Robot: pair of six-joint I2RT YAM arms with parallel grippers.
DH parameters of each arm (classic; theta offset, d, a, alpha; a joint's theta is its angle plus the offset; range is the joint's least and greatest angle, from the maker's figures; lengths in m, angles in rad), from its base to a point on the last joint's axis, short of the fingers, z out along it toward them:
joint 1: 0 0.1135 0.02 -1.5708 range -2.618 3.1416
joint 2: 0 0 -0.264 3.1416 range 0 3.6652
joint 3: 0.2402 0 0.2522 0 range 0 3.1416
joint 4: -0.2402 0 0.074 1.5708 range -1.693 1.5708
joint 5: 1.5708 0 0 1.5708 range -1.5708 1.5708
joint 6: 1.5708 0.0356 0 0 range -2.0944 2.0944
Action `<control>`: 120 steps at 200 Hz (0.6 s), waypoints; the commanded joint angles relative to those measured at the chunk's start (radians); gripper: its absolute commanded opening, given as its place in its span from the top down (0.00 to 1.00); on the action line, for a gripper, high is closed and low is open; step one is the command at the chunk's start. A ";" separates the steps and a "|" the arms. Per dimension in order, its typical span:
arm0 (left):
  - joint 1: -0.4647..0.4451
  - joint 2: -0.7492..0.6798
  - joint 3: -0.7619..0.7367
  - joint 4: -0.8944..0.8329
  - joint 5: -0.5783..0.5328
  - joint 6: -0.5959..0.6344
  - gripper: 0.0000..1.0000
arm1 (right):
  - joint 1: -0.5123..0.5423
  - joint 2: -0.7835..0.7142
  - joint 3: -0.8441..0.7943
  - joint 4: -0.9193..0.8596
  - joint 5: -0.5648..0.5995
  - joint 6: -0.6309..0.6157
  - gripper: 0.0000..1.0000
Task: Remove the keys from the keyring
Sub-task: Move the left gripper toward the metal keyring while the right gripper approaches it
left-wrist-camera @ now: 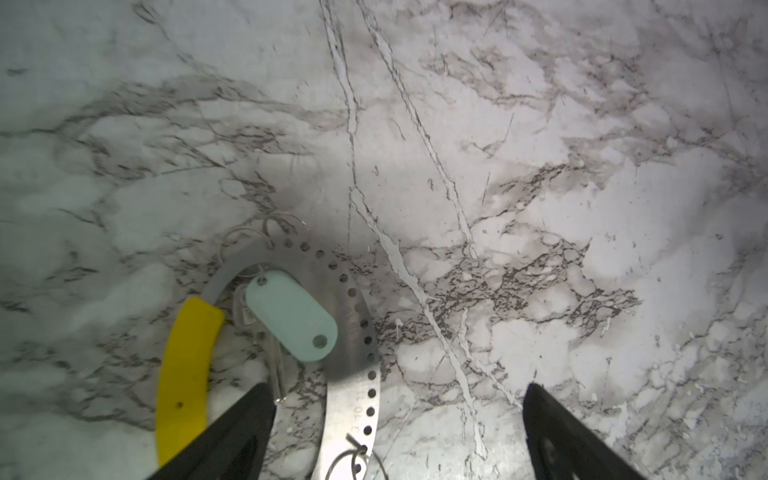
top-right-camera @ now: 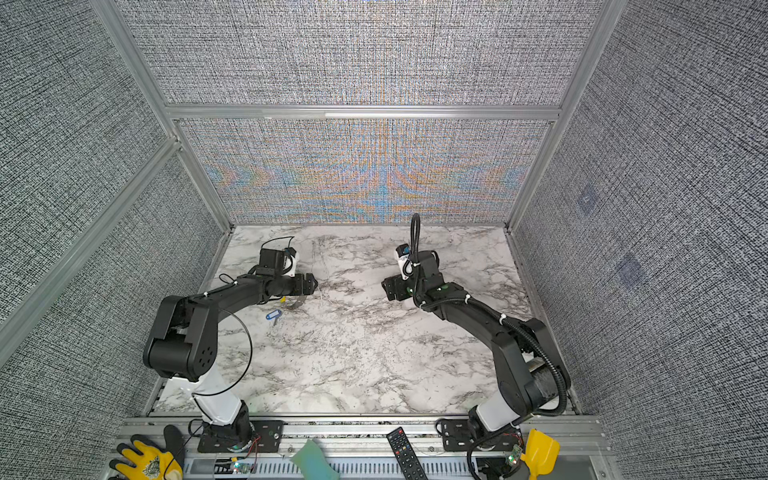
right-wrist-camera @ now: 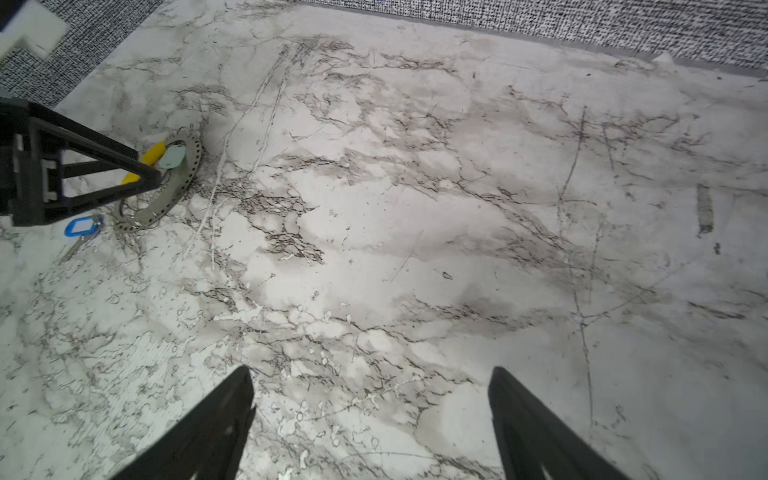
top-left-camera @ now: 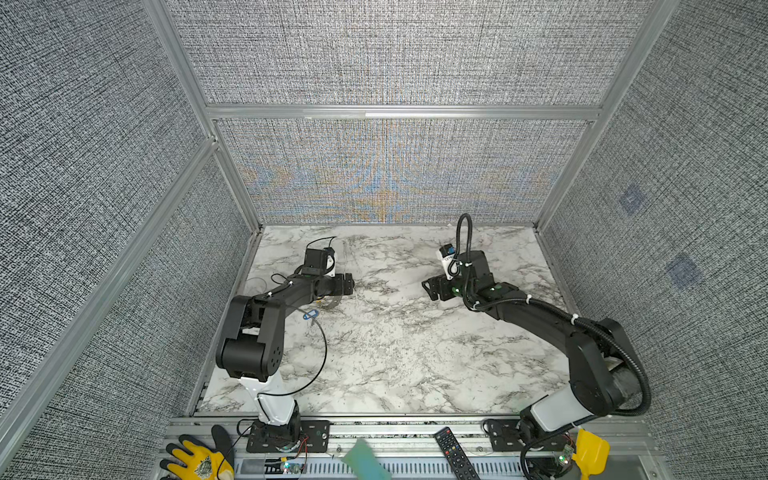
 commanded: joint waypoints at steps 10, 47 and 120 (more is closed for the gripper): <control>-0.007 0.034 0.021 -0.020 0.012 -0.010 0.04 | 0.005 0.014 0.015 -0.031 0.001 0.018 0.10; -0.012 0.061 0.016 -0.016 0.022 -0.013 0.03 | 0.006 0.027 0.021 -0.046 0.007 0.020 0.10; -0.041 0.097 0.012 -0.010 0.052 -0.021 0.03 | 0.011 0.021 0.038 -0.108 0.025 0.018 0.10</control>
